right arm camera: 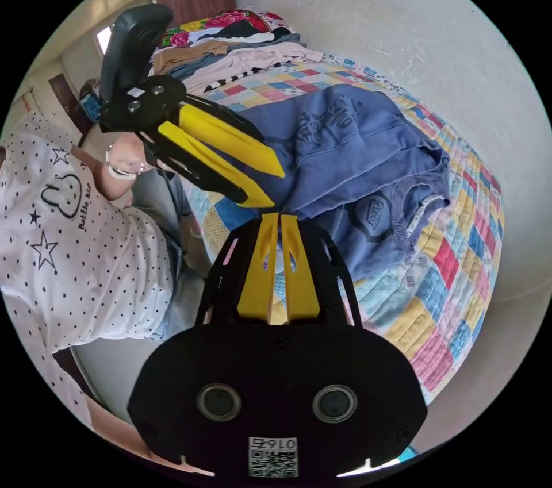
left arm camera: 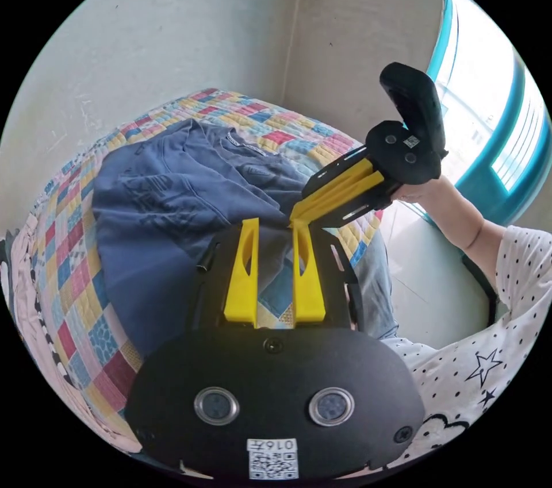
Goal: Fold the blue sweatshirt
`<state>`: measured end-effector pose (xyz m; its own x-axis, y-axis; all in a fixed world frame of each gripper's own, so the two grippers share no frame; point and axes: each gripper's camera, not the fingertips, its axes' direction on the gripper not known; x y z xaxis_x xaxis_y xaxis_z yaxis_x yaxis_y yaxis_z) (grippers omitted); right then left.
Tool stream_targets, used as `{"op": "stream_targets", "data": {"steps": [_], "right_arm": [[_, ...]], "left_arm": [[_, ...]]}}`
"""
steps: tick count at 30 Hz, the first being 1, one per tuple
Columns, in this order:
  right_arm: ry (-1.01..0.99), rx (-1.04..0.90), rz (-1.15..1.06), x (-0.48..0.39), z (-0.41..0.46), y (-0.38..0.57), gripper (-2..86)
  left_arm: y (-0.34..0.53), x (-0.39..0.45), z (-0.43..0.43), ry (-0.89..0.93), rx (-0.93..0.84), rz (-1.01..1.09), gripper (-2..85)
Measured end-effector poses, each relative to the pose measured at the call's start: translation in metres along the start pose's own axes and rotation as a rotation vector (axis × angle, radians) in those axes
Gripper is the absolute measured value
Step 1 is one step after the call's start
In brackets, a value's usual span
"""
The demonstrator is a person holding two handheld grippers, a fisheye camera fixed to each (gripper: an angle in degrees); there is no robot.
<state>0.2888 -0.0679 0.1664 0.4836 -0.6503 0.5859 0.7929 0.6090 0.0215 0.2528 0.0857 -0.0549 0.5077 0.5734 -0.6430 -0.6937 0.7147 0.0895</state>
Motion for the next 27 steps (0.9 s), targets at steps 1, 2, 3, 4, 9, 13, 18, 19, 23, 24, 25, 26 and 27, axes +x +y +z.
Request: {"op": "stream_targets", "data": {"steps": [1, 2, 3, 4, 9, 13, 18, 19, 23, 24, 25, 26, 27], "right_arm": [[0.016, -0.013, -0.006, -0.001, 0.000, 0.000, 1.3], [0.057, -0.027, -0.018, 0.000, -0.003, 0.001, 1.9], [0.098, -0.016, -0.018, 0.005, -0.011, 0.001, 2.6], [0.119, 0.002, -0.014, 0.009, -0.017, 0.001, 3.3], [0.283, 0.172, 0.014, 0.064, -0.043, -0.034, 11.3], [0.423, 0.120, -0.004, 0.106, -0.007, -0.072, 12.4], [0.518, -0.005, -0.083, 0.140, 0.053, -0.102, 10.7], [0.528, 0.002, -0.100, 0.140, 0.056, -0.104, 10.5], [0.632, 0.059, -0.209, 0.129, 0.066, -0.113, 9.2], [0.600, 0.077, -0.232, 0.127, 0.066, -0.116, 8.8], [0.589, 0.079, -0.247, 0.126, 0.067, -0.117, 8.6], [0.588, 0.056, -0.274, 0.125, 0.070, -0.120, 8.3], [0.583, 0.010, -0.306, 0.125, 0.074, -0.123, 8.1]], "left_arm": [[-0.001, 0.001, 0.008, -0.013, -0.027, 0.009, 9.2], [-0.002, 0.002, 0.011, -0.024, -0.035, 0.009, 9.5], [-0.003, 0.003, 0.015, -0.038, -0.036, 0.010, 9.8], [-0.005, 0.003, 0.015, -0.043, -0.027, 0.008, 9.8], [-0.019, 0.003, 0.023, -0.072, 0.000, -0.008, 8.7], [-0.017, 0.003, 0.045, -0.118, -0.011, -0.007, 1.6], [-0.008, -0.003, 0.048, -0.075, 0.039, -0.008, -0.6], [-0.007, -0.006, 0.048, -0.053, 0.041, -0.012, -0.8], [-0.006, -0.013, 0.050, -0.008, 0.043, -0.018, -0.9], [-0.006, -0.015, 0.050, 0.005, 0.044, -0.020, -1.0], [-0.005, -0.016, 0.051, 0.017, 0.044, -0.018, -1.0], [-0.005, -0.017, 0.051, 0.022, 0.042, -0.018, -1.0], [-0.005, -0.019, 0.050, 0.036, 0.045, -0.022, -1.0]]}}
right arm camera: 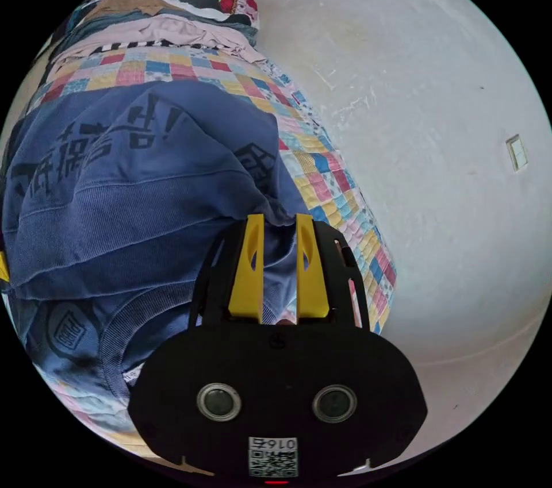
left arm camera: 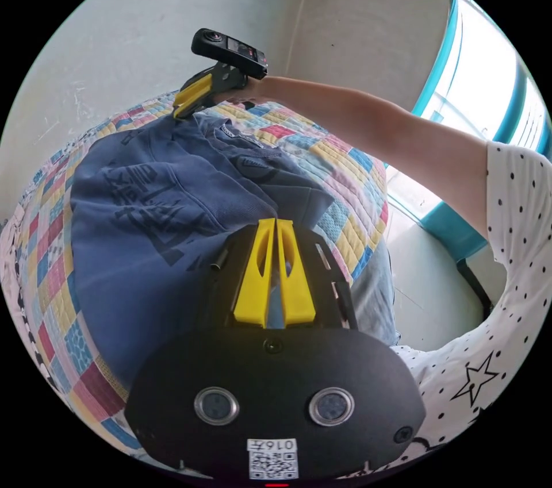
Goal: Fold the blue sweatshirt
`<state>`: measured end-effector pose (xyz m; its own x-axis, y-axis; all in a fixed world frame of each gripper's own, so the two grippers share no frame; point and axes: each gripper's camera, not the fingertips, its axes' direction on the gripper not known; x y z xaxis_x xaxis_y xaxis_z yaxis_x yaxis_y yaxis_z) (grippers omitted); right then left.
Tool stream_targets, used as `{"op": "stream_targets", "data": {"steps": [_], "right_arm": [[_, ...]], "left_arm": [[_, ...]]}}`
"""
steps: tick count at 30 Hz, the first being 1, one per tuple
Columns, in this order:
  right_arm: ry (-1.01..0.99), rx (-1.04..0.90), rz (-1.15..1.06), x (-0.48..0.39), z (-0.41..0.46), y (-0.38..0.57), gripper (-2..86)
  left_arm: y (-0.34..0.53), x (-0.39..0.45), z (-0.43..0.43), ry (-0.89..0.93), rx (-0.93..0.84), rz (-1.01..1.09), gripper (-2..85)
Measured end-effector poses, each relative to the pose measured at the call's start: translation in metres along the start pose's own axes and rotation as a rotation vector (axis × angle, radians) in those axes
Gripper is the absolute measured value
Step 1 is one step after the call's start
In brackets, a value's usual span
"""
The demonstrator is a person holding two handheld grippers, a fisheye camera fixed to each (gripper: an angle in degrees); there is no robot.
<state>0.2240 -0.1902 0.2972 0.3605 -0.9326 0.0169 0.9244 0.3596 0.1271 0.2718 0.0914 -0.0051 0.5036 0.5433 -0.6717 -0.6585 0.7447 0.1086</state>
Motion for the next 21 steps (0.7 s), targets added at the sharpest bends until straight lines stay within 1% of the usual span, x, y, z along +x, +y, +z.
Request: {"op": "stream_targets", "data": {"steps": [6, 9, 11, 14, 16, 19, 21], "right_arm": [[0.021, -0.072, -0.124, -0.002, 0.006, 0.000, 10.0], [0.071, -0.078, -0.180, -0.008, 0.012, -0.002, 10.4], [0.115, -0.056, -0.175, -0.007, 0.015, -0.005, 10.4], [0.127, -0.042, -0.180, -0.001, 0.025, -0.010, 10.1], [0.089, -0.050, -0.190, 0.004, 0.034, -0.011, 9.0], [0.061, -0.101, -0.214, 0.011, 0.054, -0.008, 4.5], [0.017, -0.087, -0.144, 0.027, 0.062, -0.002, 1.8]], "left_arm": [[0.006, -0.009, -0.009, 0.067, 0.012, -0.002, -1.0], [0.009, -0.012, -0.008, 0.083, -0.001, 0.009, -1.0], [0.010, -0.013, -0.008, 0.094, -0.004, 0.012, -1.0], [0.012, -0.015, -0.008, 0.109, -0.007, 0.008, -1.0], [0.013, -0.017, -0.008, 0.115, -0.006, 0.003, -1.0], [0.013, -0.018, -0.008, 0.119, 0.000, -0.004, -1.0], [0.013, -0.017, -0.009, 0.118, 0.004, -0.007, -1.0]]}}
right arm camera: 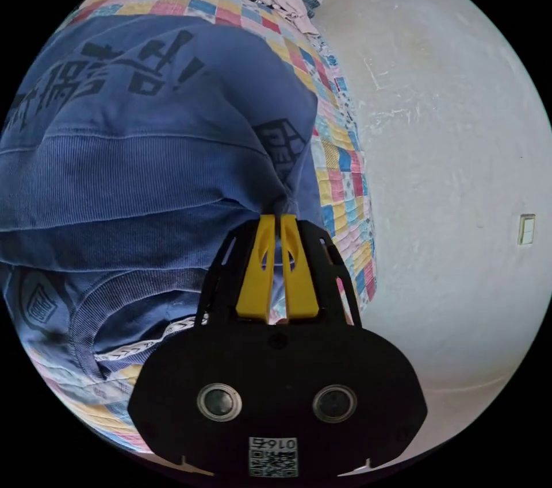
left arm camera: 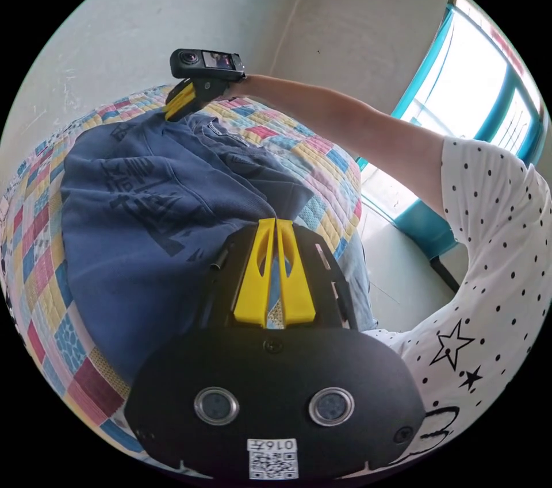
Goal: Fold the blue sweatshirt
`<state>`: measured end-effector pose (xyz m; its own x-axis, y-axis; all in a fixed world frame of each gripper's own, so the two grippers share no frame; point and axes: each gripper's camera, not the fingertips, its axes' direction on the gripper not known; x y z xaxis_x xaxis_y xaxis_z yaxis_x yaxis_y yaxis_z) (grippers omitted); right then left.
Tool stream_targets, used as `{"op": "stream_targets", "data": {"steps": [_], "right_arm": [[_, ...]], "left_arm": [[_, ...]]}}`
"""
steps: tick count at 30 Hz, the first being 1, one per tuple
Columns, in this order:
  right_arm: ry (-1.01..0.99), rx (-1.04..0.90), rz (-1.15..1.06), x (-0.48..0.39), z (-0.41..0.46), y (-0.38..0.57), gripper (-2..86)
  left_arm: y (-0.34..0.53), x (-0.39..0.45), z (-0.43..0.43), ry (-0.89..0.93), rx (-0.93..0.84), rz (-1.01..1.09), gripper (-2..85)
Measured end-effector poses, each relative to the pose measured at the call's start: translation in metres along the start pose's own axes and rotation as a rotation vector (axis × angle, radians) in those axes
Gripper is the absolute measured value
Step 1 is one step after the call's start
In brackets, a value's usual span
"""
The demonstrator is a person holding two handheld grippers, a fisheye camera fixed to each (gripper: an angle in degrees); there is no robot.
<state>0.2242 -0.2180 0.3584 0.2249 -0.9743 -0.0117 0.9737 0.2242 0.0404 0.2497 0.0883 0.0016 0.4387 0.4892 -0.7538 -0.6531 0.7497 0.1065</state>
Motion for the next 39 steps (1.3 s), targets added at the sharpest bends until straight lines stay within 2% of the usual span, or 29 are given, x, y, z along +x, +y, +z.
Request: {"op": "stream_targets", "data": {"steps": [6, 10, 13, 14, 17, 20, 24, 26, 30, 33, 39], "right_arm": [[-0.067, 0.168, 0.414, 0.087, 0.001, 0.039, 0.4], [-0.098, 0.248, 0.564, 0.135, 0.010, 0.059, 0.8], [-0.210, 0.177, 0.618, 0.157, 0.051, 0.071, 2.2], [-0.245, 0.098, 0.652, 0.162, 0.075, 0.079, 4.0], [-0.375, -0.032, 0.758, 0.167, 0.131, 0.107, 8.2], [-0.454, 0.087, 0.893, 0.185, 0.142, 0.140, 9.6], [-0.403, 0.039, 0.845, 0.214, 0.130, 0.162, 8.7], [-0.422, 0.053, 0.806, 0.222, 0.119, 0.169, 7.6], [-0.688, 0.108, 0.697, 0.210, 0.120, 0.171, 9.0], [-0.839, 0.096, 0.734, 0.196, 0.142, 0.175, 9.6], [-0.926, 0.099, 0.900, 0.212, 0.181, 0.204, 9.7]], "left_arm": [[-0.024, 0.013, -0.006, -0.063, 0.038, 0.054, -1.0], [-0.041, 0.020, 0.009, -0.115, 0.038, 0.064, -0.9], [-0.038, 0.017, 0.038, -0.151, -0.007, -0.009, -0.8], [-0.037, 0.017, 0.044, -0.157, -0.022, -0.016, -0.8], [-0.027, 0.023, 0.049, -0.180, 0.030, -0.029, 0.1], [-0.027, 0.028, 0.043, -0.136, 0.023, -0.030, 4.0], [-0.029, 0.027, 0.015, -0.042, 0.059, -0.035, 5.1], [-0.028, 0.026, 0.005, -0.075, 0.073, -0.035, 5.4], [-0.027, 0.021, 0.015, -0.110, 0.010, -0.045, 6.7], [-0.023, 0.028, 0.030, -0.130, -0.032, -0.036, 7.9], [-0.010, 0.053, 0.023, -0.205, -0.004, 0.007, 9.2]]}}
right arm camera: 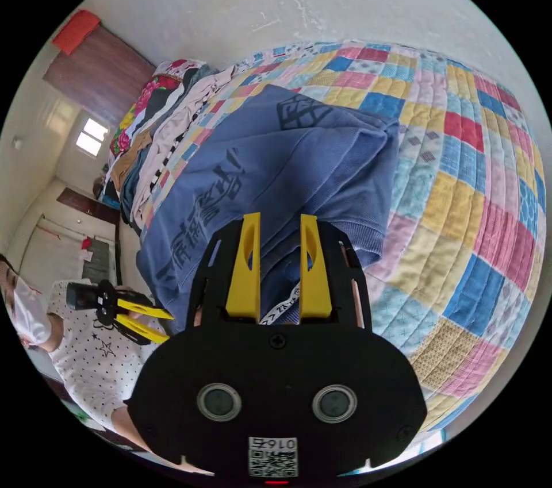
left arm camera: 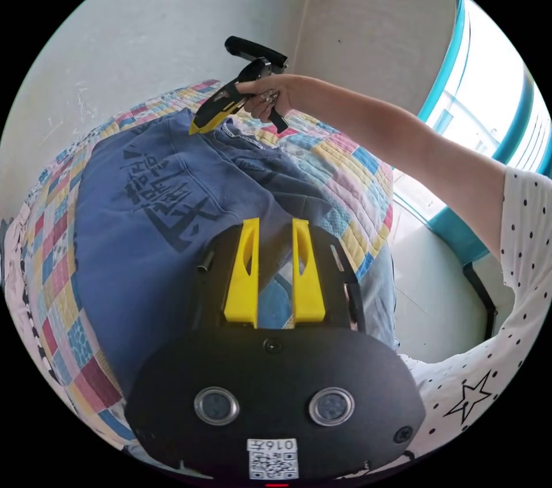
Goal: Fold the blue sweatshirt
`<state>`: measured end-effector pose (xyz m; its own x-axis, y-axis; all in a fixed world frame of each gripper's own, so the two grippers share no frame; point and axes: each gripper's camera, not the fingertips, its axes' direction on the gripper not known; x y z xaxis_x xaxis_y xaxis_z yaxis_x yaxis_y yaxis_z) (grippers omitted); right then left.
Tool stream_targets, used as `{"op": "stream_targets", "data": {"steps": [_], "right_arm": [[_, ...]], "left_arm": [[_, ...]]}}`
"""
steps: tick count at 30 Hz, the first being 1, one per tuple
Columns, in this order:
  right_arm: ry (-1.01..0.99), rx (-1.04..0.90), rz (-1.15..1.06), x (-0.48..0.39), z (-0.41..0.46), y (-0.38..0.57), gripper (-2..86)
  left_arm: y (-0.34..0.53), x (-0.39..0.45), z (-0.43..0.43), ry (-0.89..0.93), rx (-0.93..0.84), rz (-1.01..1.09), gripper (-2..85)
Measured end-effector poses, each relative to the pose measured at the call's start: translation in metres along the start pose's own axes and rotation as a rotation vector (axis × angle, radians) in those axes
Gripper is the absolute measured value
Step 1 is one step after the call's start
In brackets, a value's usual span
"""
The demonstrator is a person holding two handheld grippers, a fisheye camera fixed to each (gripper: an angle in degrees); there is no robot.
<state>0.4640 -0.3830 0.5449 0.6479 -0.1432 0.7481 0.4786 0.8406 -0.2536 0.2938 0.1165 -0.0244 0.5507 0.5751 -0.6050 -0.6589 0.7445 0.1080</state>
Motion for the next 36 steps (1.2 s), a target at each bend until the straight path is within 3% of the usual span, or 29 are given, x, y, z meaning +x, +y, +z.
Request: {"op": "stream_targets", "data": {"steps": [14, 17, 27, 36], "right_arm": [[0.047, -0.004, 0.141, 0.052, 0.005, -0.036, 6.6], [0.028, -0.003, 0.143, 0.059, 0.003, -0.038, 5.8], [0.011, -0.021, 0.116, 0.070, -0.002, -0.041, 4.7], [0.019, 0.086, 0.164, 0.086, -0.017, -0.048, 8.7]], "left_arm": [[0.012, 0.040, 0.002, -0.086, -0.004, 0.141, 13.7], [0.014, 0.046, 0.005, -0.182, 0.010, 0.139, 13.6], [0.012, -0.006, -0.004, 0.120, 0.020, -0.022, 10.2], [0.013, -0.003, -0.020, 0.068, 0.070, -0.005, -0.2]]}}
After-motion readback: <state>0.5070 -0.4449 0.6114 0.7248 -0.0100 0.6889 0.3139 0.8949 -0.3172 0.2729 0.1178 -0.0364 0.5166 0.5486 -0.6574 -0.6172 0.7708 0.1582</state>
